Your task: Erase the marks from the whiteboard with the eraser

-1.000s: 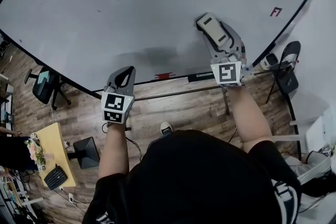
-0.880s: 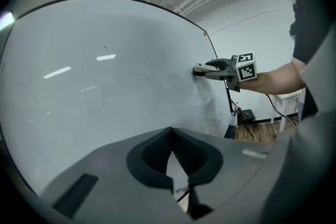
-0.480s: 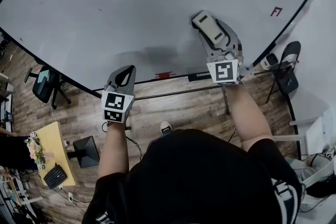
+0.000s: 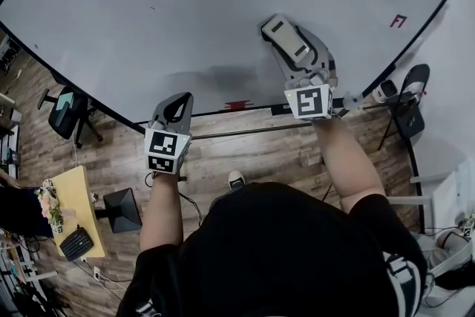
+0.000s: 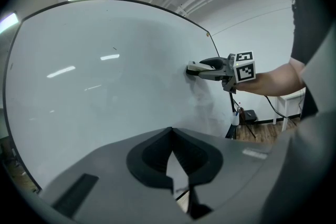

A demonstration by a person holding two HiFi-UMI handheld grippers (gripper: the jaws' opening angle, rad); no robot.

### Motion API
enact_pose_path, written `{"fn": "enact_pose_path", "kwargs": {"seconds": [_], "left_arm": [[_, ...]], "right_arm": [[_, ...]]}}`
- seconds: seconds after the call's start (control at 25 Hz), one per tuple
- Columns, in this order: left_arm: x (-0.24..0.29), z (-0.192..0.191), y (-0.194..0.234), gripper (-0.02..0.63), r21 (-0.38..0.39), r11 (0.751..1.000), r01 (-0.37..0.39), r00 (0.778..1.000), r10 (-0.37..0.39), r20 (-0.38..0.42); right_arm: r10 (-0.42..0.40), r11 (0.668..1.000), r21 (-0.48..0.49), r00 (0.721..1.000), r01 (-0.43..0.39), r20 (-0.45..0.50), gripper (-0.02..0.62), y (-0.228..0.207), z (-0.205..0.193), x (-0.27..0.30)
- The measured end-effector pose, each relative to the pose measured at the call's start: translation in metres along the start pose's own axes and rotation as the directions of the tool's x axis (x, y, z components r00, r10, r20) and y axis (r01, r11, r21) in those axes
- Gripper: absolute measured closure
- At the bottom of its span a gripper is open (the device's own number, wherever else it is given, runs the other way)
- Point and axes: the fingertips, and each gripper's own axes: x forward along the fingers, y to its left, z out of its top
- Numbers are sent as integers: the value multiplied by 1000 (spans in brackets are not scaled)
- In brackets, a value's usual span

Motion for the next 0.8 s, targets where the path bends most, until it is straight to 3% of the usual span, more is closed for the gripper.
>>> {"fn": "enact_pose_path", "kwargs": {"seconds": [0.8], "left_arm": [[-21,-17,21,595,-21,999,-50,999,49,-21]], "right_arm": [[56,998,4,997,-56,60,333,49,32,27]]}}
